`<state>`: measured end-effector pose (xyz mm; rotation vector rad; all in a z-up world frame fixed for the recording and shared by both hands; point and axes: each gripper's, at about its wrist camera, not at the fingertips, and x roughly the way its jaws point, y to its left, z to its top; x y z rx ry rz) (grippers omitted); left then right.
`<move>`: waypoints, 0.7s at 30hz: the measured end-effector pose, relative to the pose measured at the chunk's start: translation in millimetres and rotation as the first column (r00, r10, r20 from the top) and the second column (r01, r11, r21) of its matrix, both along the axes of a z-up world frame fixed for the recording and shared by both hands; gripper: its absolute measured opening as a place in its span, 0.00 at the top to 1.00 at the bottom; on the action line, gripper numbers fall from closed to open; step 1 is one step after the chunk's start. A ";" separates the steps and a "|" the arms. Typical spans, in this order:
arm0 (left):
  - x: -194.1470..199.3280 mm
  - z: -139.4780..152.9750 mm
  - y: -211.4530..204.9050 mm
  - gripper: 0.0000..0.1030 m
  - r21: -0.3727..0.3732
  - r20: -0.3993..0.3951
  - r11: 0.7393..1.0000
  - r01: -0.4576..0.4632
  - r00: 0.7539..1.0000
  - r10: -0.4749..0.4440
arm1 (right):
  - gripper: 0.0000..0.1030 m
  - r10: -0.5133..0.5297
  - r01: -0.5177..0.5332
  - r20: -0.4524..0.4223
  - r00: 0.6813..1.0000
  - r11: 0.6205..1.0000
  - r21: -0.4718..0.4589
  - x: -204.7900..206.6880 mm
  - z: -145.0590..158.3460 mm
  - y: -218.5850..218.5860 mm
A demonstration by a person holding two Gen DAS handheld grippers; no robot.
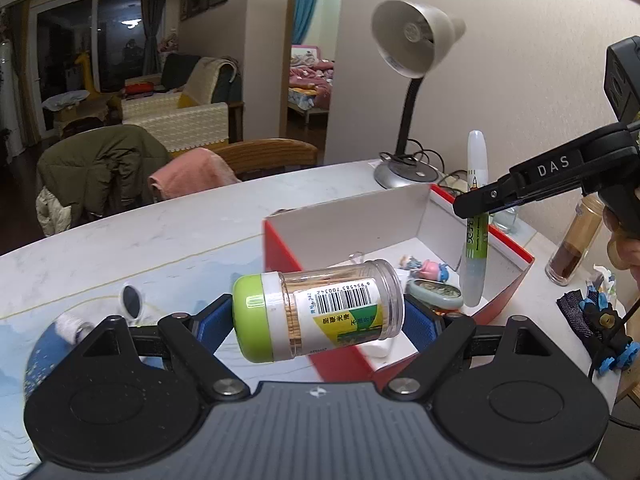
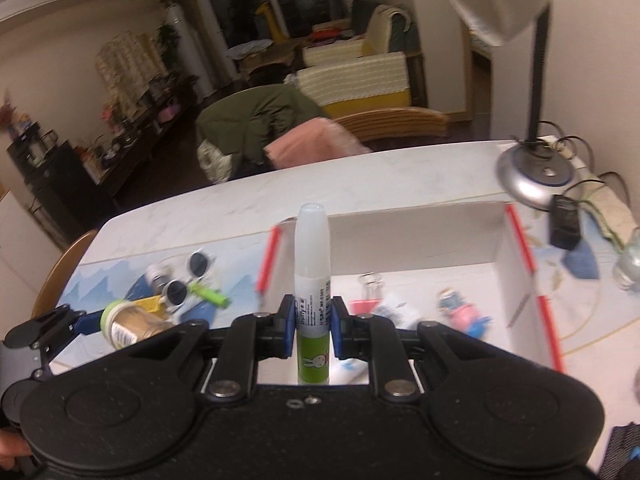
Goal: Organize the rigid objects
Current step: 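Carry the glue stick and toothpick jar into the red box and open both tools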
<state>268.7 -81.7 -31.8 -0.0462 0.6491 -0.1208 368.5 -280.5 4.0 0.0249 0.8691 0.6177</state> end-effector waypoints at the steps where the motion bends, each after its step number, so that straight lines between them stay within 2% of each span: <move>1: 4.5 -0.9 -5.7 0.15 0.005 -0.004 1.000 0.006 1.000 -0.006 | 0.84 -0.009 0.009 0.000 1.000 1.000 -0.003 3.8 -1.7 -5.1; 12: 49.4 -19.5 -61.2 0.15 0.052 -0.057 0.997 0.063 0.997 -0.060 | 0.84 -0.066 0.065 -0.029 0.997 0.997 -0.050 45.3 -30.4 -51.6; 21: 93.7 -38.0 -100.4 0.15 0.084 -0.131 0.991 0.104 0.987 -0.092 | 0.84 -0.029 0.018 -0.067 0.997 0.987 -0.158 63.8 -64.3 -61.8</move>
